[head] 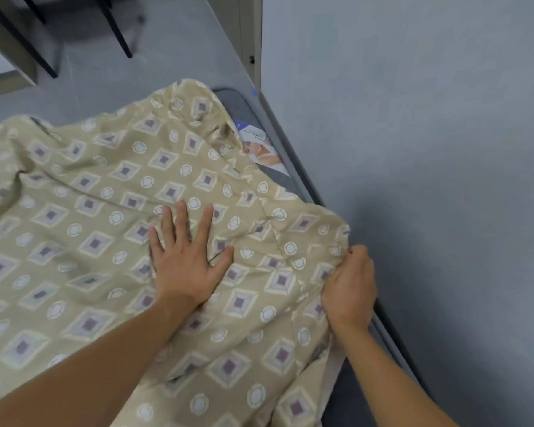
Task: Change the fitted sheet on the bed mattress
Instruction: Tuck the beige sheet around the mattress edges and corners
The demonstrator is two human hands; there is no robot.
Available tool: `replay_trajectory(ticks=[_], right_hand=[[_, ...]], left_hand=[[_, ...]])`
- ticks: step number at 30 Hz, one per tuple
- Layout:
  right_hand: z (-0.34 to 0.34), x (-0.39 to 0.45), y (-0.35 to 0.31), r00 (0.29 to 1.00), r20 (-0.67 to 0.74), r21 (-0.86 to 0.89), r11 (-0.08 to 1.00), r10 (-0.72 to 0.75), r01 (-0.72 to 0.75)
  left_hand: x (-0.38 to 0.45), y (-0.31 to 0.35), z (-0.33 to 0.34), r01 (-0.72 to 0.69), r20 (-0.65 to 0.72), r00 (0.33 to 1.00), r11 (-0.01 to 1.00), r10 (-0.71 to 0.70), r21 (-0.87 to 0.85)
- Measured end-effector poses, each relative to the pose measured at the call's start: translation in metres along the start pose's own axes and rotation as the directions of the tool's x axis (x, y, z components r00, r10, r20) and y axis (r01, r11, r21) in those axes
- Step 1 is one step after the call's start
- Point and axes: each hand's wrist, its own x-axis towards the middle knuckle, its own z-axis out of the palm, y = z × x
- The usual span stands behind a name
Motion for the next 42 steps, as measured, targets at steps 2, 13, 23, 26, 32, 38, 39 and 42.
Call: replay_trajectory(ticks=[2,13,23,26,32,38,39,42], right_hand=[[-0.005,-0.004,0.000,1.000,0.011,0.025,1.000,0.006,-0.007],[-0.001,-0.001,-0.004,0.998,-0.051,0.038,0.999,-0.037,0.039],[-0.017,0.034,-0.042,0.960,0.186,-0.119,0.965,-0.210,0.234],[-0.019,0.059,-0.067,0.926,0.254,0.011,0.958,-0.278,0.285],[0.019,0.103,-0.114,0.895,0.298,-0.033,0.933,-0.333,0.359],[0.031,0.113,-0.167,0.796,0.536,0.010,0.945,-0.281,0.327],[0.033,0.112,-0.174,0.781,0.568,0.007,0.950,-0.261,0.312],[0.040,0.106,-0.189,0.689,0.701,-0.123,0.921,-0.183,0.370]], left_hand=[[0.008,0.000,-0.004,-0.040,0.022,0.999,0.999,0.039,0.015],[0.072,-0.010,0.004,-0.204,-0.075,0.977,0.978,0.201,-0.037],[0.074,-0.010,0.009,-0.187,-0.076,0.980,0.982,0.184,-0.032],[0.076,-0.009,0.009,-0.184,-0.071,0.981,0.983,0.182,-0.019],[0.076,-0.006,0.008,-0.180,-0.057,0.982,0.984,0.180,0.003],[0.077,-0.007,0.008,-0.187,-0.043,0.981,0.982,0.187,0.008],[0.077,-0.007,0.009,-0.189,-0.045,0.981,0.982,0.189,0.003],[0.078,-0.011,0.011,-0.211,-0.057,0.976,0.977,0.212,0.009]])
